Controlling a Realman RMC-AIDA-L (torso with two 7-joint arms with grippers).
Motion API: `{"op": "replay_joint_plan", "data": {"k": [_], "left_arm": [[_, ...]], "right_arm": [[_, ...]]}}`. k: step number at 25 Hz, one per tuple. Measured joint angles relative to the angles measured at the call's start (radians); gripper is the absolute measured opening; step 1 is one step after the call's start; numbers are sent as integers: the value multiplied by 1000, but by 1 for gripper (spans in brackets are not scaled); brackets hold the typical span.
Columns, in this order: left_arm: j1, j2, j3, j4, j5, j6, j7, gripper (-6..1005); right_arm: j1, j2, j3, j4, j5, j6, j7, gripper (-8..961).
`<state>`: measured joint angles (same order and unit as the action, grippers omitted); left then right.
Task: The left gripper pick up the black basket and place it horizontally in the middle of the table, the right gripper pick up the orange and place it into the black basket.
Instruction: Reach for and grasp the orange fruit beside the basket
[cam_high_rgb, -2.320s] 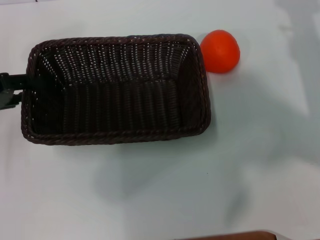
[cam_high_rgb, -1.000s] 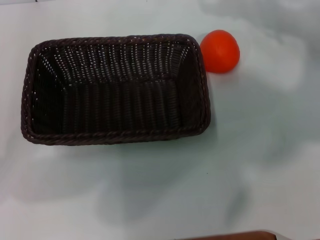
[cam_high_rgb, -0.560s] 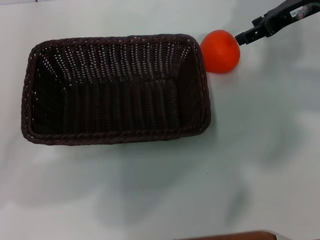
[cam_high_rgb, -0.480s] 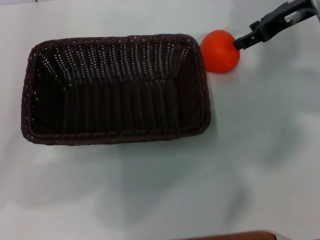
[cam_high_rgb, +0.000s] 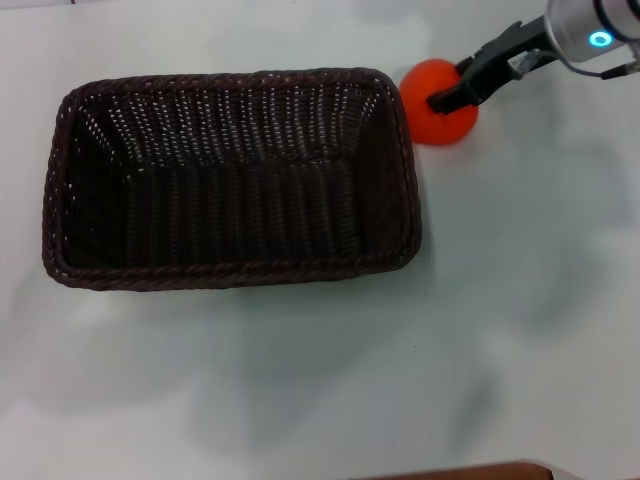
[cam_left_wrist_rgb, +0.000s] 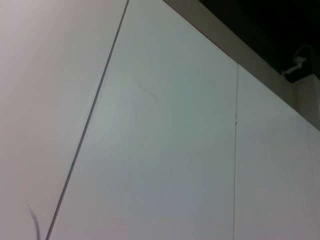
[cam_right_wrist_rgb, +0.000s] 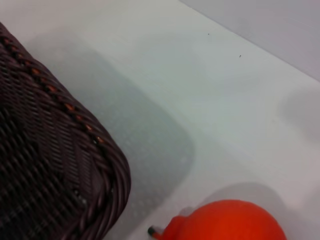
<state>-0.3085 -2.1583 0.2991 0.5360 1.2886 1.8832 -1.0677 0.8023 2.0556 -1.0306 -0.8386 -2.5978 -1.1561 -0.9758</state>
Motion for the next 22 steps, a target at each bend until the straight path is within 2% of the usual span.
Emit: {"op": "replay_joint_plan", "data": {"k": [5, 11, 16, 19, 22], "left_arm": [[2, 0, 0, -1, 0, -4, -1, 598], [3, 1, 2, -15, -1, -7, -1, 598], [1, 2, 2, -19, -2, -7, -1, 598], [3, 1, 0, -20, -6, -7, -1, 598], [4, 1, -1, -21, -7, -7, -1, 598]], "right_arm": [[7, 20, -12, 40, 5, 53, -34, 623], [9, 23, -6, 47, 8, 52, -47, 555], [4, 24, -5, 47, 9, 53, -47, 359], [-1, 23, -3, 46, 19, 56, -47, 202], [-10, 12, 9, 40, 54, 55, -52, 170]]}}
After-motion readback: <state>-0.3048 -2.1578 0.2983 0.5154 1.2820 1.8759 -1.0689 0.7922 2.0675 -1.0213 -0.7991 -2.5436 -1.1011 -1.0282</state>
